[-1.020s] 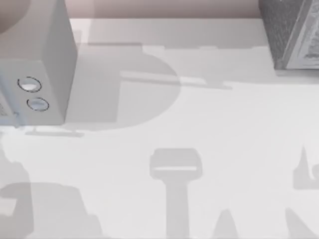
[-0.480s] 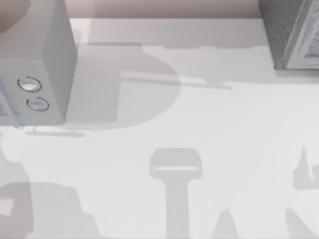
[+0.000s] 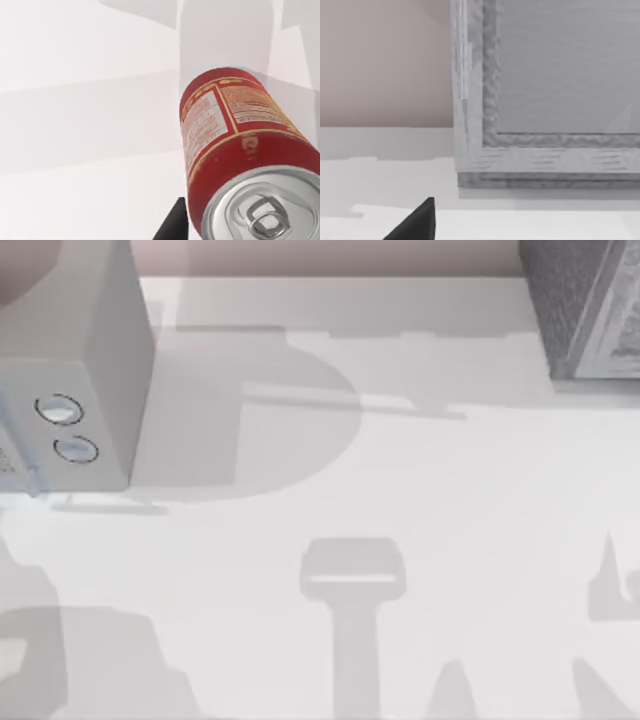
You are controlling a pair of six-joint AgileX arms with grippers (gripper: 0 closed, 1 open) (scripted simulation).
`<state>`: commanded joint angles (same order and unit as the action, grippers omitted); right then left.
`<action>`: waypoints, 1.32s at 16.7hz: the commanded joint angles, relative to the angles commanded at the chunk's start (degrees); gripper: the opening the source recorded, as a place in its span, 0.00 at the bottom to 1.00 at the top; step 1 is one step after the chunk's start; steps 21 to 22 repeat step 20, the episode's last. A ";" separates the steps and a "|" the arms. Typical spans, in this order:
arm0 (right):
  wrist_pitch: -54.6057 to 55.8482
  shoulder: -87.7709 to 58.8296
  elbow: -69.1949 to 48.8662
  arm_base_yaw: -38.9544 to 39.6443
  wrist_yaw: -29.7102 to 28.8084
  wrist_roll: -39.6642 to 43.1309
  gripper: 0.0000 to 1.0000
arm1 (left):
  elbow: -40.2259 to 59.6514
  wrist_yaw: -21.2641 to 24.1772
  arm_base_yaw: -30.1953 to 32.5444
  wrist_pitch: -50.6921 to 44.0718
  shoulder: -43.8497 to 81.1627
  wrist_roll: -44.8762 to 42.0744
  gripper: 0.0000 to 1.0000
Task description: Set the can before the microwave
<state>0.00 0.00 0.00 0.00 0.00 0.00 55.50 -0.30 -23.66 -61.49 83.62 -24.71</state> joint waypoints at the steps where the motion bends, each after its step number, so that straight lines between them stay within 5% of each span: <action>1: 0.00 0.00 0.00 0.00 0.00 0.00 1.00 | 0.00 0.00 0.00 0.00 0.00 0.00 0.83; 4: 0.00 0.00 0.00 0.00 0.00 0.00 1.00 | 0.00 0.00 0.00 0.00 0.00 0.00 1.00; 22: 0.00 0.00 0.00 0.00 0.00 0.00 1.00 | 7.87 0.00 0.15 -9.39 -1.53 0.14 1.00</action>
